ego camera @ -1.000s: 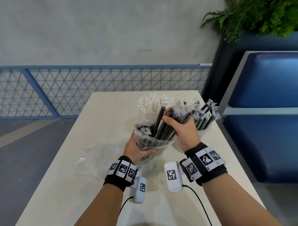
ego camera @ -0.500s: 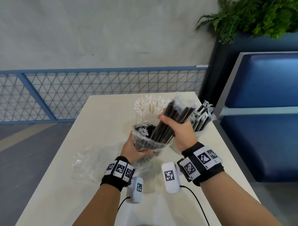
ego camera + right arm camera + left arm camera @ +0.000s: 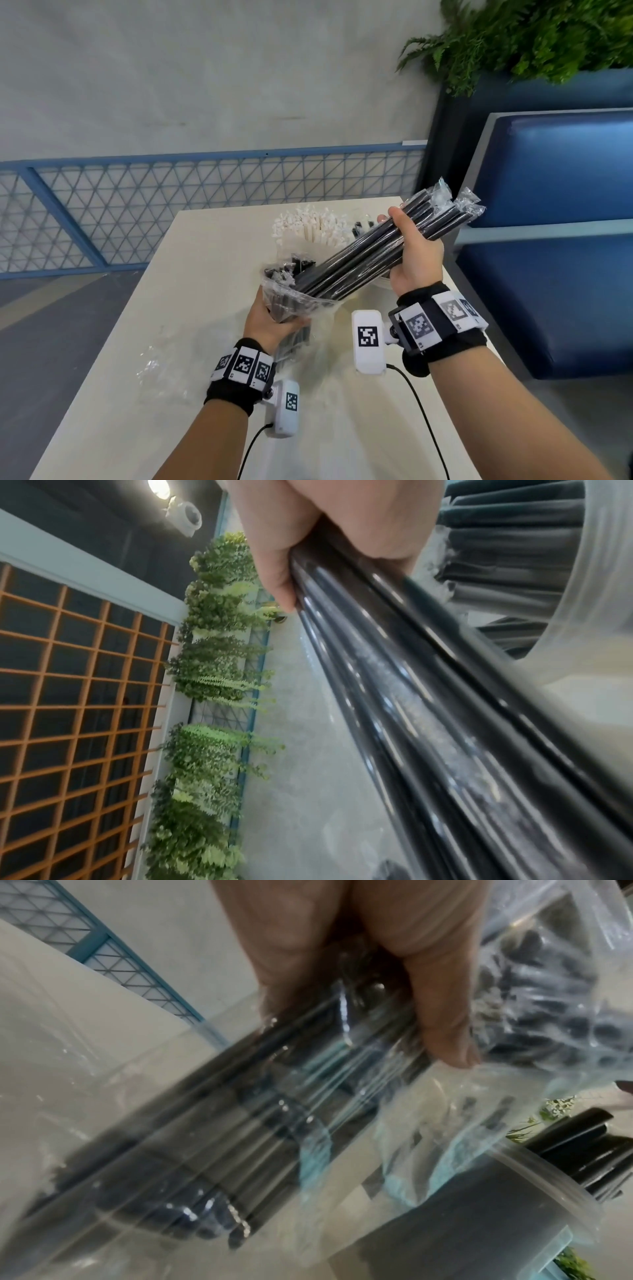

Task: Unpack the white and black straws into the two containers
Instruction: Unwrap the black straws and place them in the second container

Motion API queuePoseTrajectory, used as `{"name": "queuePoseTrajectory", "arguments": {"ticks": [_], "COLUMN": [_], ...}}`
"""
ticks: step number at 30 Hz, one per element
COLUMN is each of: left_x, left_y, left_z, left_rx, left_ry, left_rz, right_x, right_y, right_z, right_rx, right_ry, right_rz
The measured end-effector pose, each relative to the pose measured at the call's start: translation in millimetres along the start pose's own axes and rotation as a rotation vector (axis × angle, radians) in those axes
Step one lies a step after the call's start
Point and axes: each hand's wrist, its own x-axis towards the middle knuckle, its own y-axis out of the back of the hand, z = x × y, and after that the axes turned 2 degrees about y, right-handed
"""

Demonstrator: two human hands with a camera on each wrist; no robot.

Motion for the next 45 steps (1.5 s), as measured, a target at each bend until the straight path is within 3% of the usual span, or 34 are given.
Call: {"name": "queuePoseTrajectory", "arguments": {"ticks": [6,14,19,25,29,37,45], "left_x": [4,5,9,7,6,3,5], "left_y": [-3,-8,-7,-20,-21,-26,-34], "left_z": [0,3,3,11,9,9,-1], "left_rx": [-0.012,-0.04,-0.077,-0.062,-0.067,-0.091,-0.057], "left_ry": [-0.014,-0.024,-0.011,-0.072,-0.073,-0.085,-0.084], "left_rz": [0.063,0.093,0.12,0.075,0.079,0.09,0.107], "right_x": [8,13,16,12,15,15,30], "right_y": [12,12,7,5,8,-6,8], "right_z": [-19,-58,-67,-40,-28,-39,-17], "right_rx": [0.042,0.102,-0.068,-0.428,-0.558,-0.45,-0.441], "right_ry": [-0.017,0.24,0.435,0.517,0.494,0.596,0.43], "right_rz": [0.111,0.113,0.214,0.072,-0.008,0.024,0.091]}}
